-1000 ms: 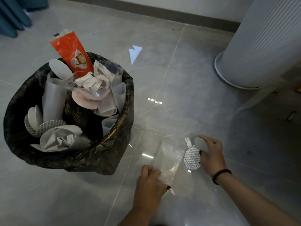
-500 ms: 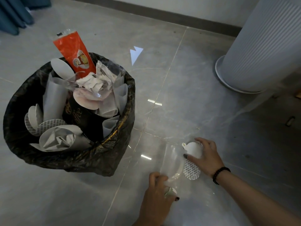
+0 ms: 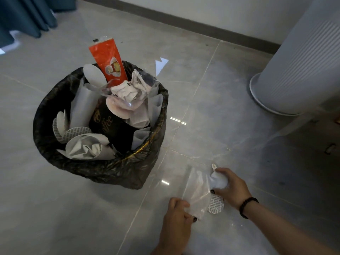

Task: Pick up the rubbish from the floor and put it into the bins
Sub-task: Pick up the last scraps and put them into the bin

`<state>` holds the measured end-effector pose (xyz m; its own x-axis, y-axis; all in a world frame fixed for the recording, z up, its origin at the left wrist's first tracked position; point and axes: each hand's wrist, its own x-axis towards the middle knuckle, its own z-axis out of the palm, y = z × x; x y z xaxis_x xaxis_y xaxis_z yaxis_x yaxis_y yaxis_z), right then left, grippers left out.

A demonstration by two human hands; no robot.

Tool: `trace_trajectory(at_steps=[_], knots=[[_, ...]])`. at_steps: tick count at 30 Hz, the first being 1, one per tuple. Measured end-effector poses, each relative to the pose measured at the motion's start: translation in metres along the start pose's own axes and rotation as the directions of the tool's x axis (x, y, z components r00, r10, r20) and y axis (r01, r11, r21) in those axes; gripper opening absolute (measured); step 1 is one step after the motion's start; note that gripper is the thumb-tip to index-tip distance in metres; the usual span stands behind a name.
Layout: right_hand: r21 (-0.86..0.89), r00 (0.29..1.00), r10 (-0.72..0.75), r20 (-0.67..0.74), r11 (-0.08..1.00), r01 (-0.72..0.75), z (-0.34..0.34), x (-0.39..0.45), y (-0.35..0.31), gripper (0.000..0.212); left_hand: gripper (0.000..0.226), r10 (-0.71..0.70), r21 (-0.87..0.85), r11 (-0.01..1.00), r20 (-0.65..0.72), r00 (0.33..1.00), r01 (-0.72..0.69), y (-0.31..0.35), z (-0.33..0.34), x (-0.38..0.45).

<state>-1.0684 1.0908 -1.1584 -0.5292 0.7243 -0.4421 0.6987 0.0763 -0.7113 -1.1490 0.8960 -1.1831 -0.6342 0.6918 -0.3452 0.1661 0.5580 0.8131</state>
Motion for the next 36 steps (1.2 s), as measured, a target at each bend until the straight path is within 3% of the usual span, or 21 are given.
trace_trajectory(at_steps=[5,11,19,22,26,30,36], knots=[[0.256,0.984,-0.039,-0.172,0.963,0.083,0.005,-0.006,-0.023,0.047,0.038,0.080,-0.052,0.995,-0.117,0.990,-0.087,0.010,-0.029,-0.001],[0.358,0.922,-0.182,-0.341,0.882,0.307,-0.006,-0.015,-0.090,0.046,0.032,0.242,-0.060,0.963,-0.229,0.943,-0.262,0.059,-0.075,-0.015],[0.296,0.765,-0.364,-0.532,0.767,0.570,-0.026,-0.046,-0.174,0.050,0.033,0.136,-0.347,0.913,-0.232,0.963,-0.213,0.124,-0.134,-0.046],[0.229,0.683,-0.453,-0.573,0.712,0.664,-0.031,-0.059,-0.208,0.049,0.034,0.176,-0.401,0.878,-0.237,0.955,-0.262,0.142,-0.160,-0.058],[0.142,0.596,-0.544,-0.591,0.657,0.740,-0.030,-0.069,-0.249,0.049,0.027,0.195,-0.475,0.813,-0.322,0.926,-0.337,0.155,-0.209,-0.061],[0.066,0.524,-0.635,-0.567,0.599,0.798,-0.012,-0.078,-0.282,0.050,0.028,0.166,-0.424,0.823,-0.456,0.874,-0.377,0.147,-0.255,-0.049],[0.045,0.586,-0.755,-0.295,0.602,0.797,0.033,-0.083,-0.312,0.051,0.023,0.079,-0.254,0.940,-0.487,0.870,-0.227,0.123,-0.307,-0.013]])
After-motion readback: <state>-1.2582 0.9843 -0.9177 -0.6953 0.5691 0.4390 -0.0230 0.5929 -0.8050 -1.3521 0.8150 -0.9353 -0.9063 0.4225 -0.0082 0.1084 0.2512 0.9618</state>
